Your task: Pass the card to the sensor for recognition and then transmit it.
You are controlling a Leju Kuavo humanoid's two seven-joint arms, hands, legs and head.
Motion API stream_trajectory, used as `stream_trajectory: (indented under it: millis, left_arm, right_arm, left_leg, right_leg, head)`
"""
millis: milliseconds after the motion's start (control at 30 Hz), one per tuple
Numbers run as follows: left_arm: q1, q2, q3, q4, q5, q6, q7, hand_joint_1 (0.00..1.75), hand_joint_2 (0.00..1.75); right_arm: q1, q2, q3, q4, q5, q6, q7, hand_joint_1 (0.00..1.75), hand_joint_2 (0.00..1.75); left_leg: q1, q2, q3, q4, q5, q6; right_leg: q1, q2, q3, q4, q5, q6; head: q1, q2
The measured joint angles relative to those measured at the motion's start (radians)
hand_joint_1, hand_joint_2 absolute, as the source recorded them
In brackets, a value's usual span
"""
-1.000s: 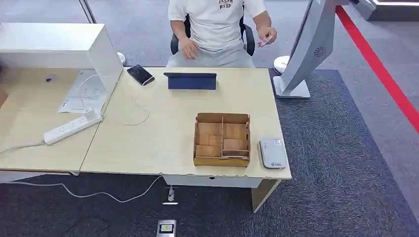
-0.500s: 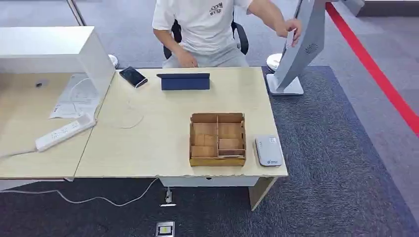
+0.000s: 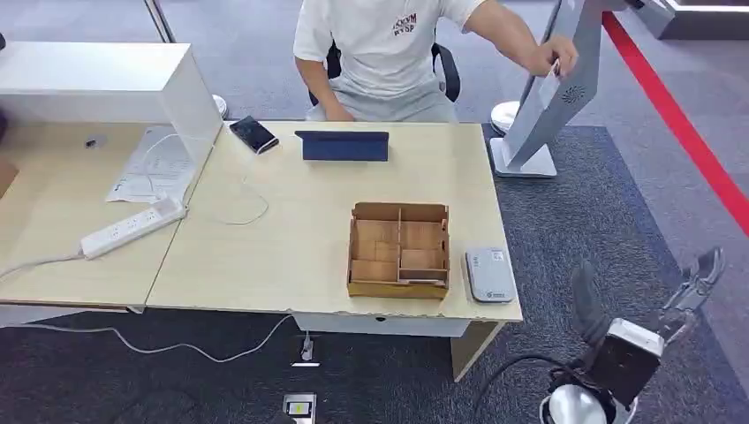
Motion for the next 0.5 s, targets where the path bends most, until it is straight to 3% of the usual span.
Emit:
stream_trajectory:
  millis: [167, 233, 300, 400, 500]
  left_arm:
    - [-0.002, 0.001, -0.008, 0.0, 0.006, 0.0, 0.006, 0.0, 0.0]
    - [-0.005, 0.001, -0.014, 0.0, 0.008, 0.0, 0.018, 0.0, 0.0]
    - [-0.012, 0.003, -0.028, 0.0, 0.021, 0.0, 0.031, 0.0, 0.0]
    - [-0.025, 0.008, -0.052, 0.0, 0.056, 0.0, 0.046, 0.0, 0.0]
    - [-0.046, 0.015, -0.092, 0.0, 0.109, 0.0, 0.069, 0.0, 0.0]
  right_arm:
    - [-0.018, 0.023, 0.077, -0.064, 0.106, 0.0, -0.013, 0.0, 1.75]
    - [-0.023, 0.025, 0.097, -0.083, 0.163, 0.0, 0.017, 0.0, 1.75]
    - [-0.035, 0.023, 0.116, -0.094, 0.237, 0.0, 0.089, 0.0, 1.75]
    - [-0.074, -0.003, 0.155, -0.094, 0.372, 0.0, 0.31, 0.0, 1.75]
    - [-0.146, -0.074, 0.224, -0.078, 0.478, 0.0, 0.633, 0.0, 1.75]
  left_leg:
    - [0.0, 0.0, -0.001, 0.0, 0.0, 0.0]
    - [0.0, 0.0, -0.001, 0.0, 0.0, 0.0]
    - [0.0, 0.0, -0.001, 0.0, 0.0, 0.0]
    - [0.0, 0.0, -0.001, 0.0, 0.0, 0.0]
    - [0.0, 0.0, -0.002, 0.0, 0.001, 0.0]
  right_leg:
    - [0.0, 0.0, -0.001, -0.001, 0.0, 0.0]
    - [0.0, 0.0, -0.002, -0.001, 0.0, 0.0]
    - [0.0, 0.0, -0.002, -0.001, 0.0, 0.0]
    - [0.0, 0.0, -0.002, -0.001, 0.001, -0.001]
    - [0.0, 0.0, -0.002, 0.0, 0.002, -0.001]
  head:
    - [0.0, 0.0]
    - [0.0, 0.0]
    - [0.0, 0.0]
    - [0.0, 0.0]
    - [0.0, 0.0]
